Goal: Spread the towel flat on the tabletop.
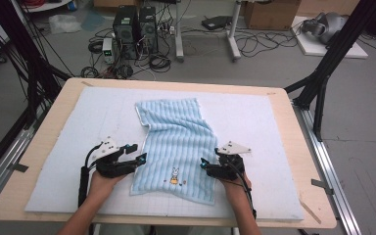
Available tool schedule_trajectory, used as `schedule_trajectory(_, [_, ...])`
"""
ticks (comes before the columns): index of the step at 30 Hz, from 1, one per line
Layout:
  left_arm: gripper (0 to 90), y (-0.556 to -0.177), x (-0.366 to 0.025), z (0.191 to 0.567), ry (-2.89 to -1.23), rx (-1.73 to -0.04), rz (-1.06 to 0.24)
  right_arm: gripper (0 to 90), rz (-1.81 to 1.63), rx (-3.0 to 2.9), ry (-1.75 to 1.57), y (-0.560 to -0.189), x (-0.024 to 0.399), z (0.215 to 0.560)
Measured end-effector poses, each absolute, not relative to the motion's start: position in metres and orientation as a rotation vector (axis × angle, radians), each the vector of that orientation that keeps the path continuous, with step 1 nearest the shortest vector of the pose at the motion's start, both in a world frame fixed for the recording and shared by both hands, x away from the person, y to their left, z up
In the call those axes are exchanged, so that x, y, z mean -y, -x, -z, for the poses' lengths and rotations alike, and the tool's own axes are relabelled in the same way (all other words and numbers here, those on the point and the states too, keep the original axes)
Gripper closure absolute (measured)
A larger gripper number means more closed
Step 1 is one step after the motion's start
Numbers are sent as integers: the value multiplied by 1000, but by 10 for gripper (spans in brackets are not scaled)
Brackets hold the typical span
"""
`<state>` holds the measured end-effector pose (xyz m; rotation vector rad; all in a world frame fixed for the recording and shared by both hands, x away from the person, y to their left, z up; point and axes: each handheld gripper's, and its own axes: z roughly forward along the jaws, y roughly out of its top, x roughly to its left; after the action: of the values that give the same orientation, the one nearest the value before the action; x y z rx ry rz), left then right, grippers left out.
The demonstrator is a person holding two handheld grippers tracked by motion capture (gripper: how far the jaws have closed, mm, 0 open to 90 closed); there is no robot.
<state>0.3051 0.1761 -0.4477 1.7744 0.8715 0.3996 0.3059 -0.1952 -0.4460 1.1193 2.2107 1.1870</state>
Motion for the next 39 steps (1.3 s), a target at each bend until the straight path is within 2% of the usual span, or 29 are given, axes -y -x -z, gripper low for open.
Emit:
schedule_trajectory(11, [510,-322,-152,451,-2012,-1021,-428,562,-1051,-2272,-1151,-311,188,451])
schedule_trajectory(14, [547,-320,-150,452,-2026,-1011,-460,680,-1066,-2285,-1150,-310,188,450])
schedule_trajectory(15, [603,-319,-150,451,-2027,-997,-456,755,-1068,-2289,-1138,-310,188,450])
schedule_trajectory(17, [847,-317,-147,451,-2050,-941,-445,807,-1080,-2306,-1136,-310,189,450])
schedule_trajectory(18, [854,-315,-146,451,-2053,-946,-444,824,-1081,-2312,-1136,-309,189,450])
schedule_trajectory(25, [860,-298,-159,451,-2000,-982,-324,837,-1100,-2347,-1132,-300,191,448])
schedule_trajectory(39, [861,-249,-174,451,-2007,-918,-270,836,-1116,-2420,-1048,-260,192,442])
